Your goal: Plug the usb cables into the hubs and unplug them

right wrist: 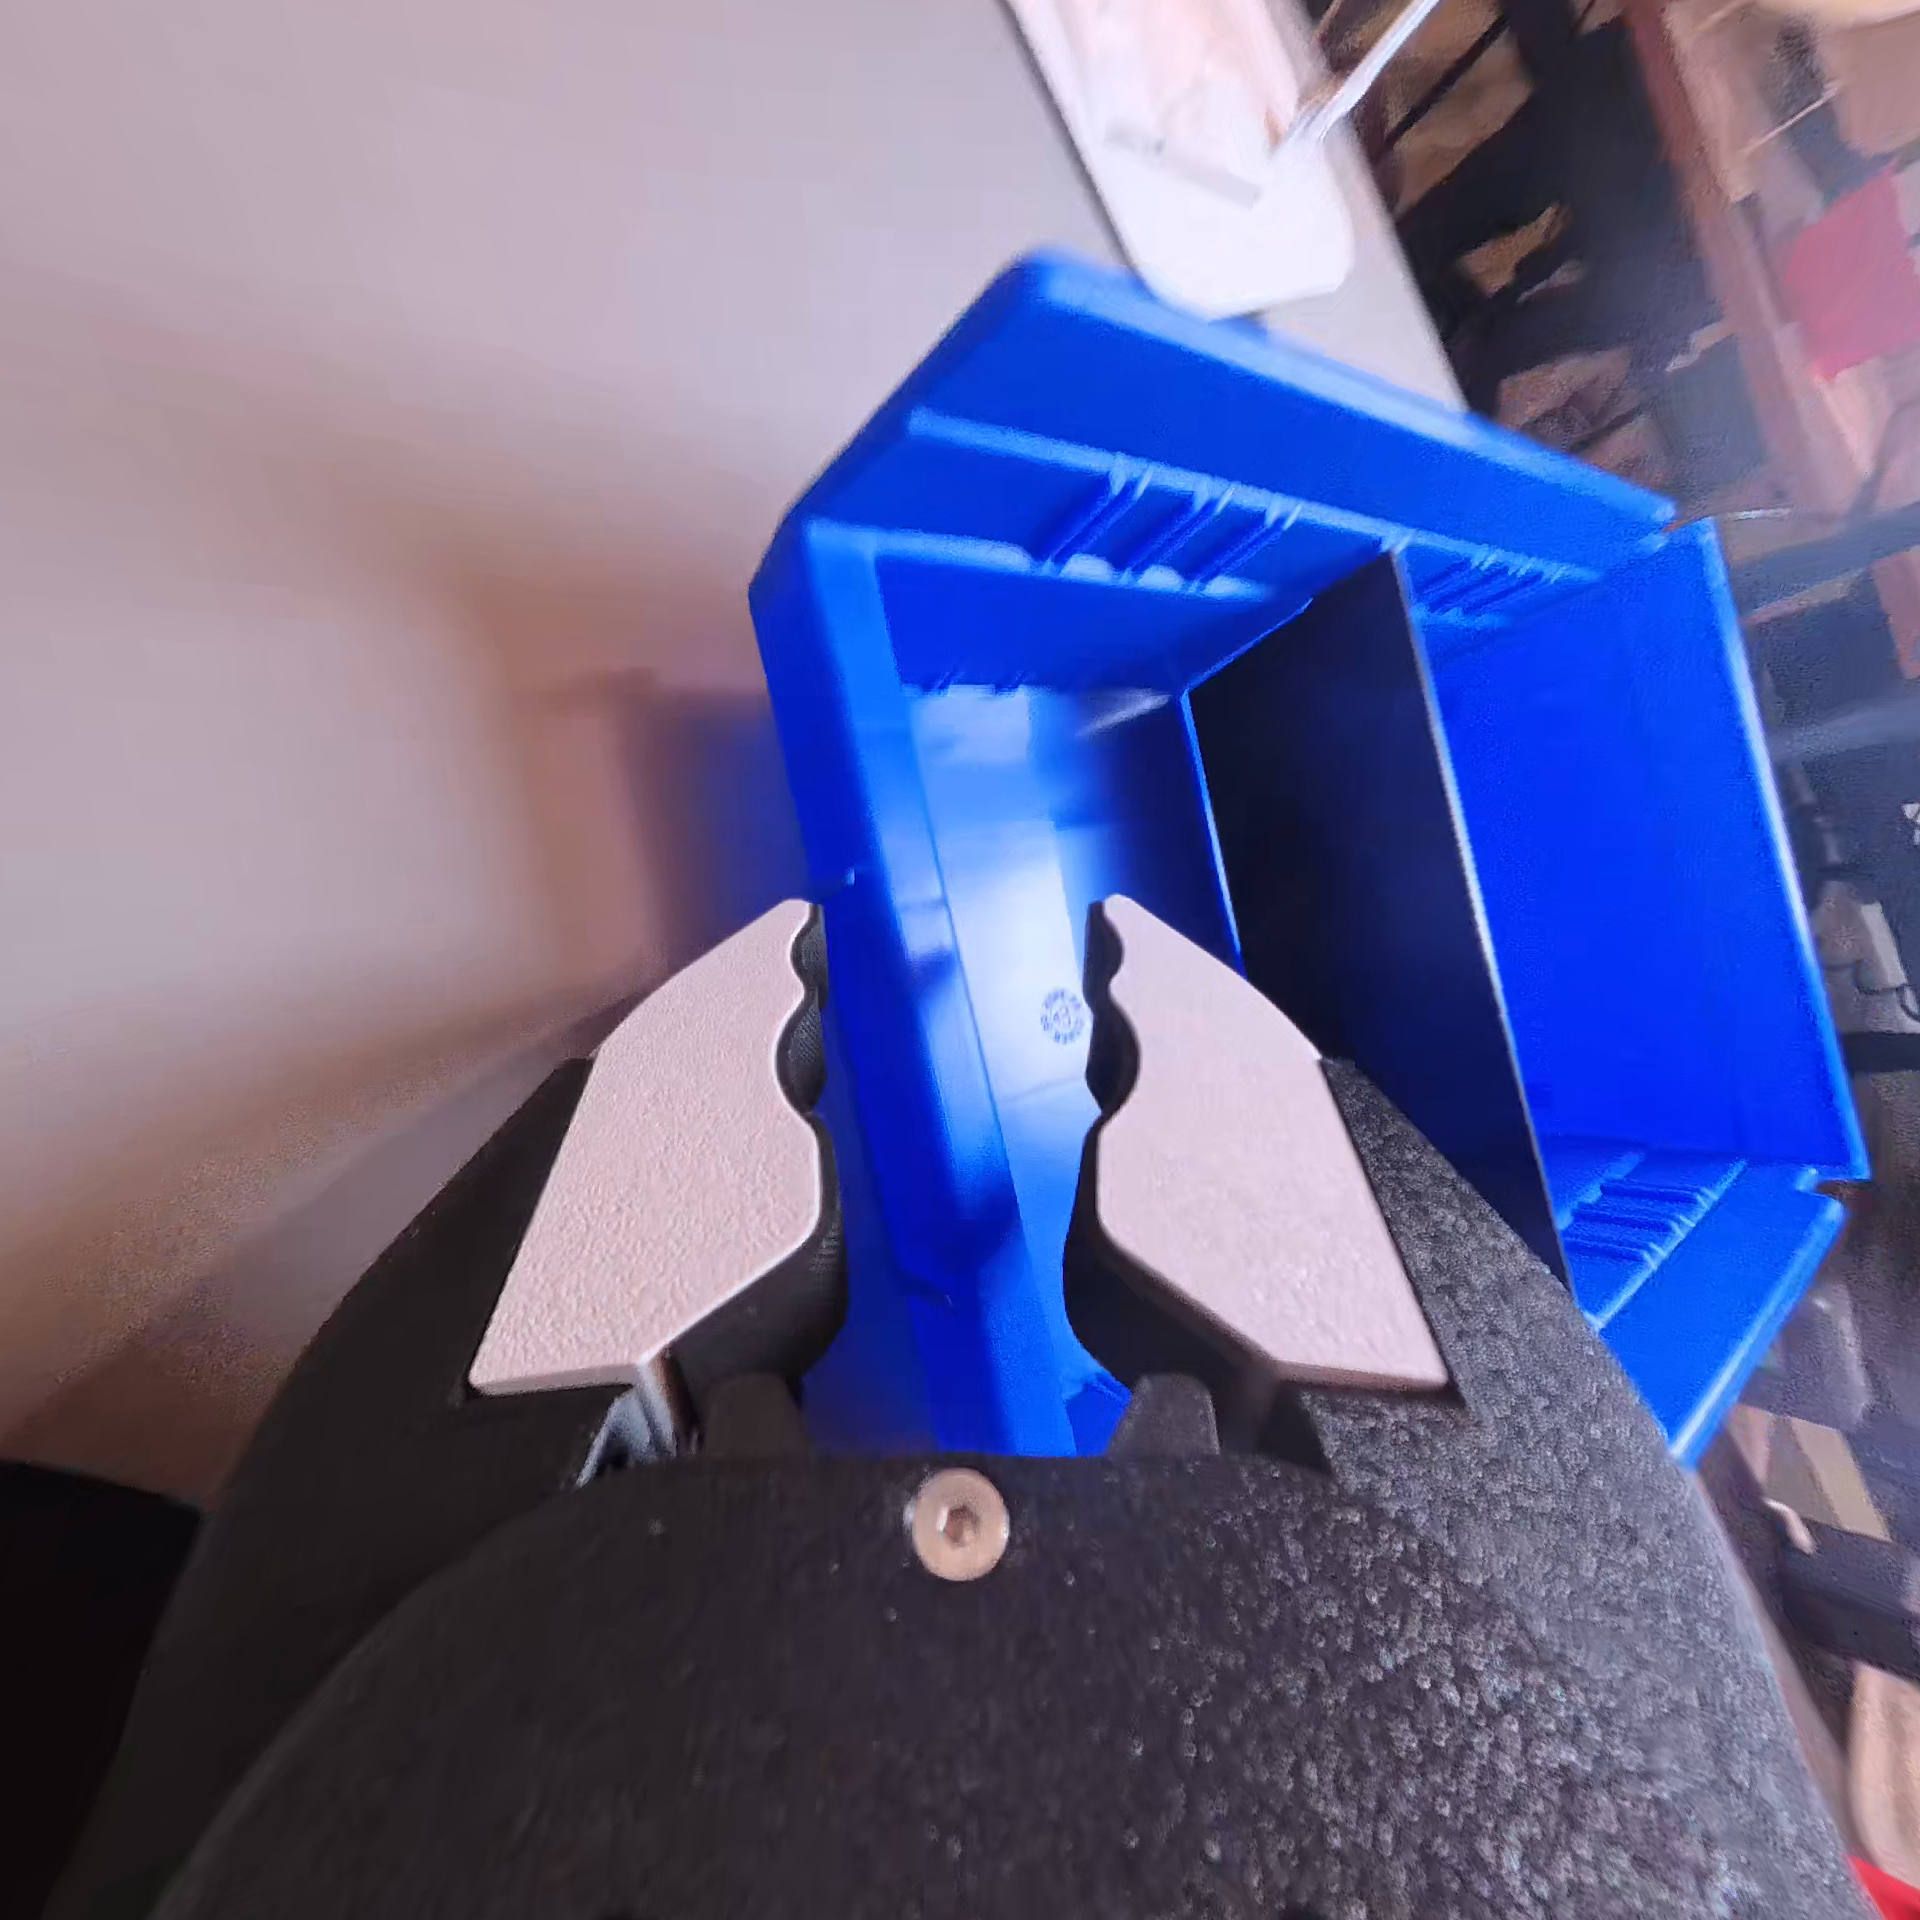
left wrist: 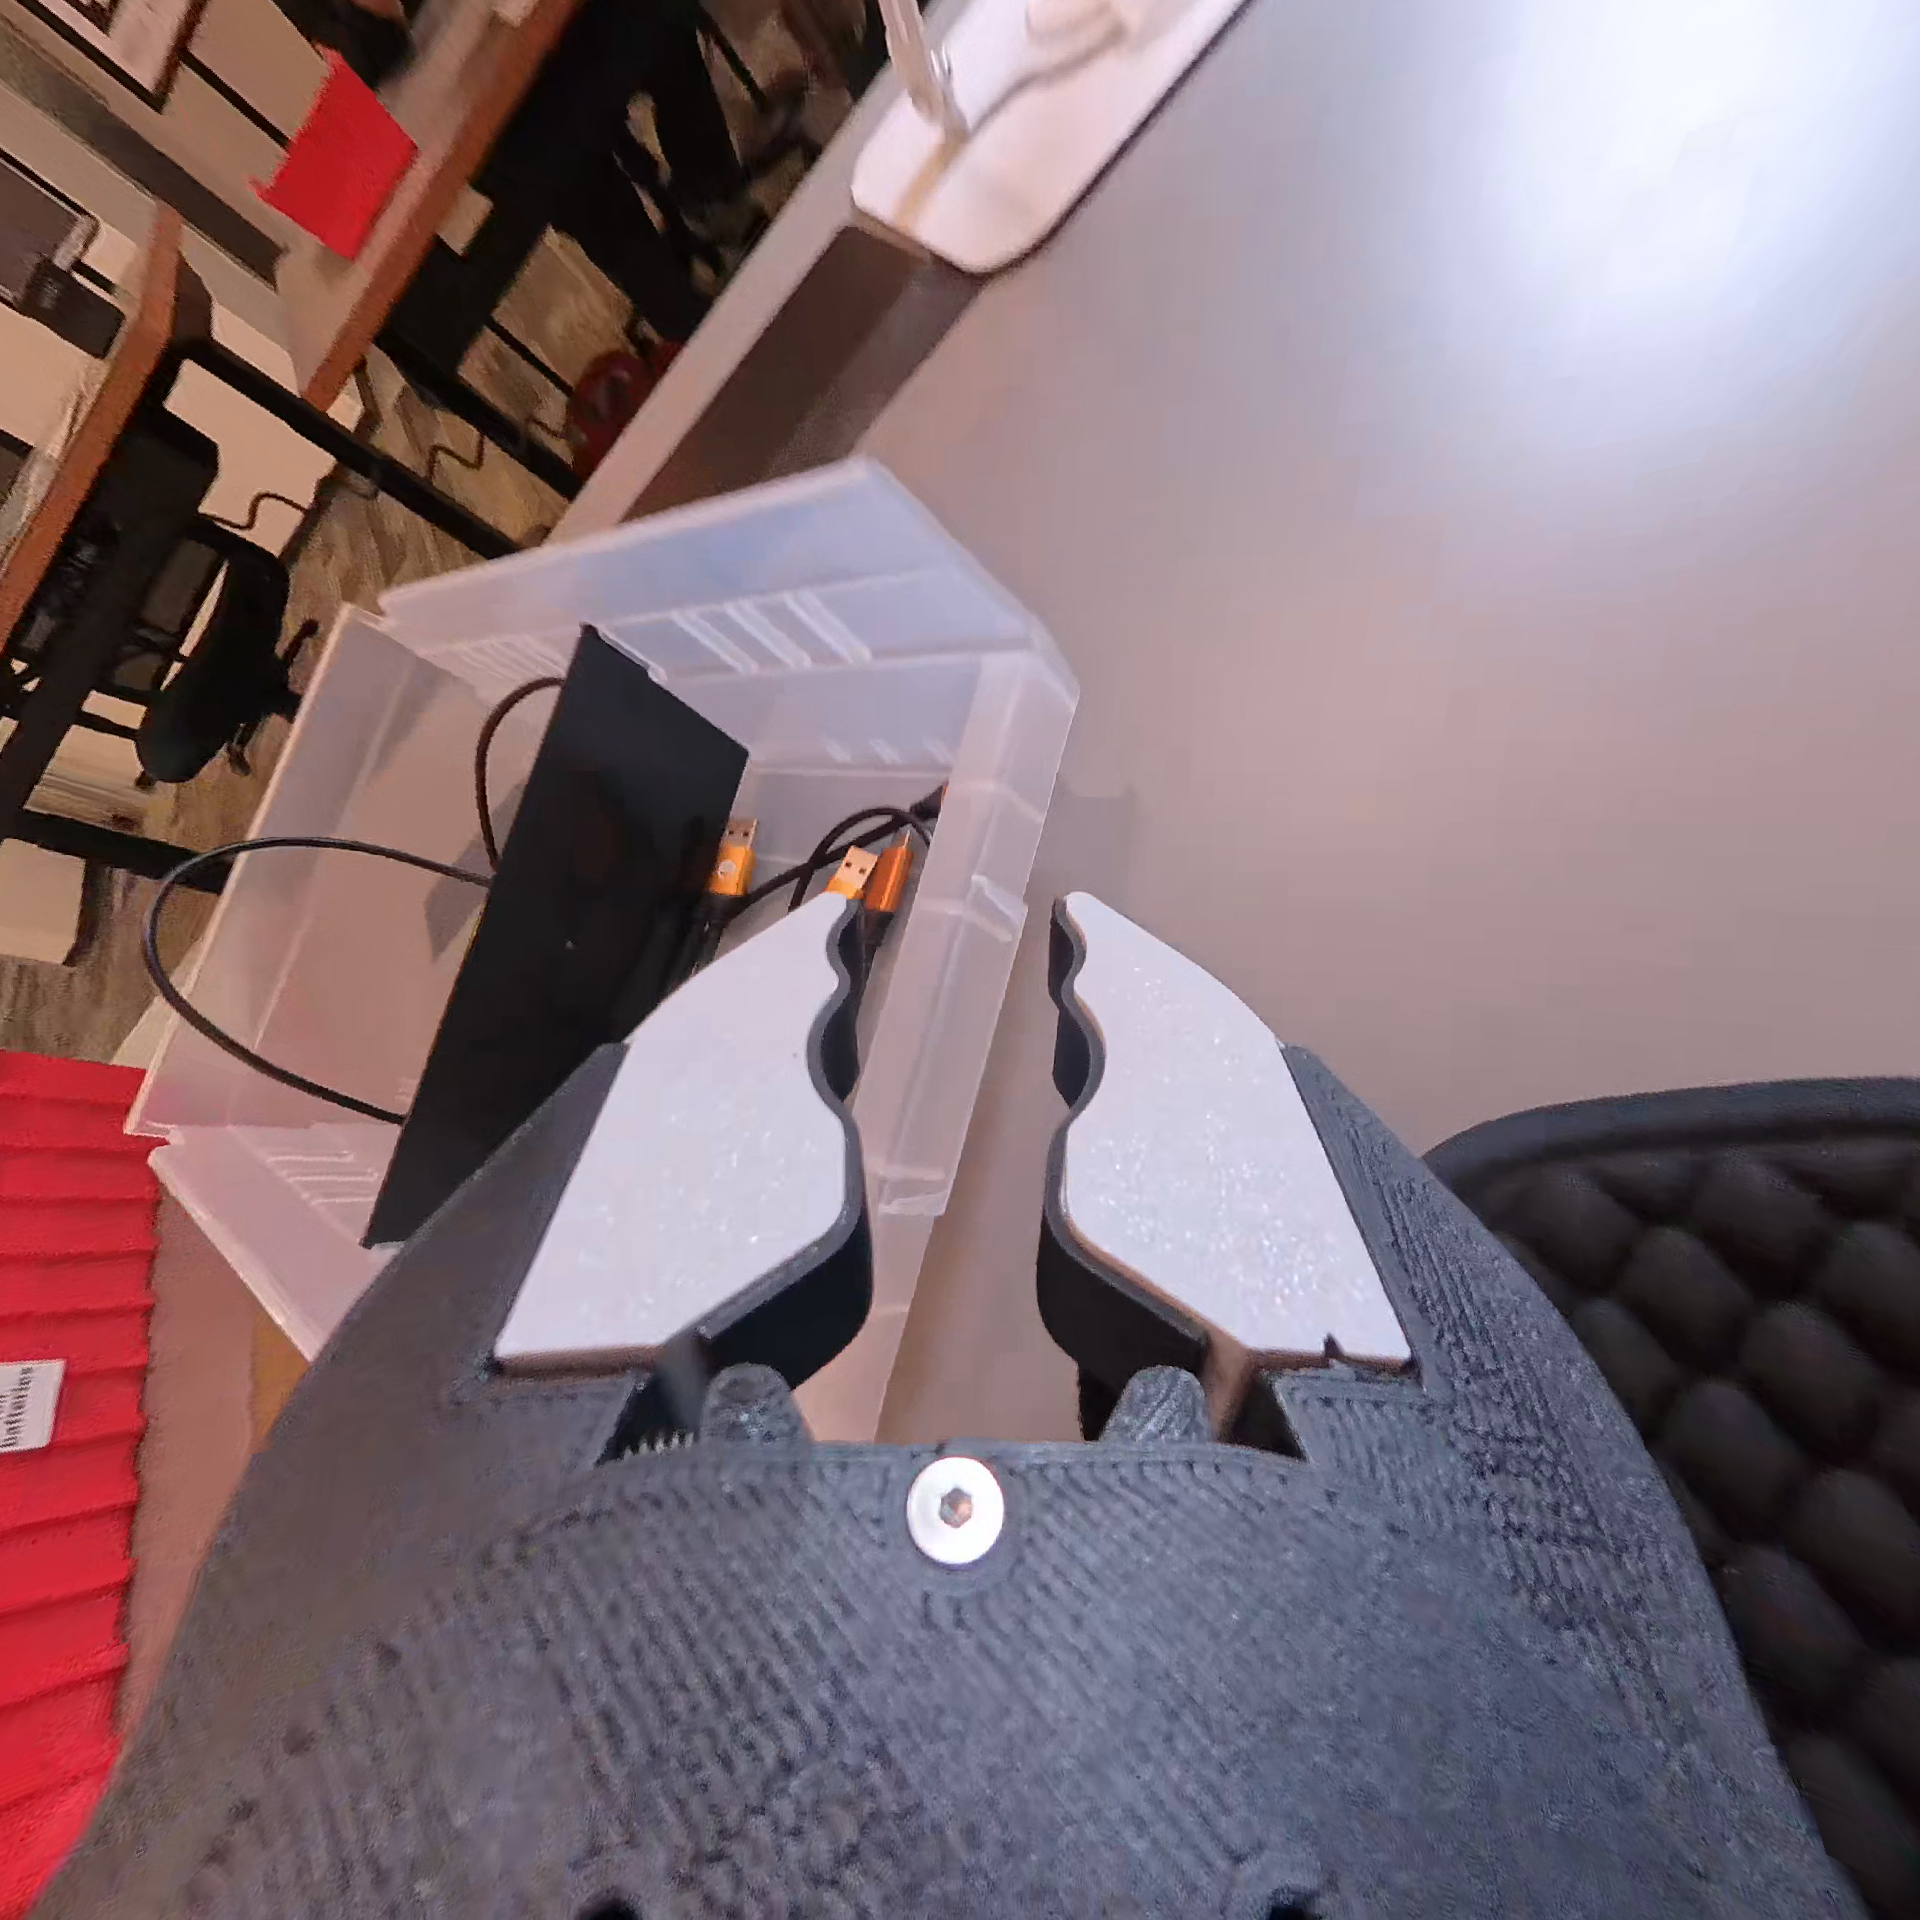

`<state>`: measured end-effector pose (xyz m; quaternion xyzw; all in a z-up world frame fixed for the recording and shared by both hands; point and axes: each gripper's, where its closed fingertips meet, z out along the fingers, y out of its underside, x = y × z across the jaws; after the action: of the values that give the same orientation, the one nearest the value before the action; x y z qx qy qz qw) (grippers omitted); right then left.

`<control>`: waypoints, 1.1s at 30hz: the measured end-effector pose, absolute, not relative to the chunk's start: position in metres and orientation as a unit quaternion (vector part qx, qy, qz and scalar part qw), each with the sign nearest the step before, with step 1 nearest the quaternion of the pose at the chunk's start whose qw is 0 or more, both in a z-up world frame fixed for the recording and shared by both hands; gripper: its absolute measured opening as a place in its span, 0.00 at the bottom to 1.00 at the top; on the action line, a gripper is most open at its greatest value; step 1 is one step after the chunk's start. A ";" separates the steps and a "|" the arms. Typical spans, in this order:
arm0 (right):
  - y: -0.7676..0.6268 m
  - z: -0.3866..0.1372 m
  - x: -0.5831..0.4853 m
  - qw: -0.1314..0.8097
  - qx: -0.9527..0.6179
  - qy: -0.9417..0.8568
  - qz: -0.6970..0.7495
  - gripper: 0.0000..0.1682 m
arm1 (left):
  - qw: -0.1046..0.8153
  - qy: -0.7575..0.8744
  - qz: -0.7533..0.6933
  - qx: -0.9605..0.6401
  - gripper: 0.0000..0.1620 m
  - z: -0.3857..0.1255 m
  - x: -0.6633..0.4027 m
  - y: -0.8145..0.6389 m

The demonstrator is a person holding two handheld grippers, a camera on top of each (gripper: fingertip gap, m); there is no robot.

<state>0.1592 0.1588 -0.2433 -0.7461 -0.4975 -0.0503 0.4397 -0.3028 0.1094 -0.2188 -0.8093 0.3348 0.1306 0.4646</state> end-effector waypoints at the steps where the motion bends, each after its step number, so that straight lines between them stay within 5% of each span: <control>1: 0.157 -0.235 0.153 0.460 -0.744 -0.483 -0.029 0.29 | 0.480 0.328 0.120 -0.804 0.21 -0.214 -0.298 0.109; 11: 0.165 -0.139 0.092 0.613 -0.709 -0.281 0.206 0.29 | 0.624 0.246 0.083 -0.737 0.15 -0.153 -0.254 0.158; 17: 0.184 -0.162 0.093 0.611 -0.726 -0.255 0.183 0.29 | 0.629 0.224 0.066 -0.742 0.17 -0.170 -0.249 0.173; 27: 0.185 -0.226 0.123 0.469 -0.799 -0.372 0.054 0.39 | 0.455 0.252 0.094 -0.849 0.35 -0.233 -0.301 0.155; 33: 0.172 -0.272 0.162 0.340 -0.834 -0.432 -0.041 0.38 | 0.300 0.300 0.148 -0.893 0.32 -0.284 -0.338 0.135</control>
<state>0.1620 0.1722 -0.2724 -0.8343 -0.4325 -0.0406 0.3396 -0.3380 0.1350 -0.2841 -0.8931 0.3004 0.1480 0.3005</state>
